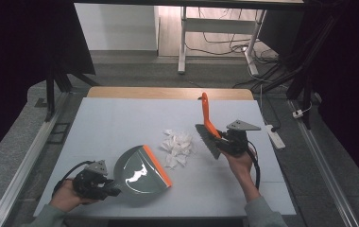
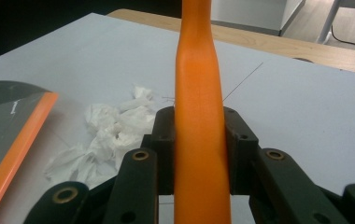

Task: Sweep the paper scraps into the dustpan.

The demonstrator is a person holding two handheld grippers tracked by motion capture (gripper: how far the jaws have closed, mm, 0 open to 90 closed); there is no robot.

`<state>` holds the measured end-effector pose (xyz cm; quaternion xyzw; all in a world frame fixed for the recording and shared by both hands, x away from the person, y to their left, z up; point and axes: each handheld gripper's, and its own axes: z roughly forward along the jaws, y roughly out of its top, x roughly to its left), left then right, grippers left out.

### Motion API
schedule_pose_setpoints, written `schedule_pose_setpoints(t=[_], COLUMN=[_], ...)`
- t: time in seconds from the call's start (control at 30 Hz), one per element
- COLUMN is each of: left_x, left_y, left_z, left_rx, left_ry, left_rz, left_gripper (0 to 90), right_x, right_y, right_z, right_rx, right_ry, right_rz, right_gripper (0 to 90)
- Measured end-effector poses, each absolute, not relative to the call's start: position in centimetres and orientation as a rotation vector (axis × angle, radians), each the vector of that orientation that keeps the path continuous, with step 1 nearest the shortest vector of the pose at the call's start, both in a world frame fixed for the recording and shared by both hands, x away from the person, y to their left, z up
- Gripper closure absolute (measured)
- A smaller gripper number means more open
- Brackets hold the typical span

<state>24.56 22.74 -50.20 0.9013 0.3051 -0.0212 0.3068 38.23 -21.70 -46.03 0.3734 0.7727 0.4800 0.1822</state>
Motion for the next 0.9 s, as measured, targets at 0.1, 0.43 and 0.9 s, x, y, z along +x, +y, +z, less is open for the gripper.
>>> schedule_pose_setpoints(t=[0.1, 0.43, 0.9], left_x=[24.6, 24.9, 25.3], left_y=[22.6, 22.5, 22.3], left_z=[-50.3, -50.5, -50.9], left_rx=[2.385, 2.368, 2.376], left_ry=[0.813, 0.82, 0.841], left_rz=[-0.059, -0.075, -0.107], left_gripper=[61.4, 61.4, 61.4], right_x=[38.8, 40.5, 43.0], right_y=[-21.3, -20.1, -18.3], right_z=[-45.9, -45.9, -46.8], right_rx=[1.06, 1.071, 1.043], right_ry=[2.178, 2.168, 2.22], right_rz=[1.353, 1.346, 1.269], right_gripper=[69.9, 69.8, 69.9])
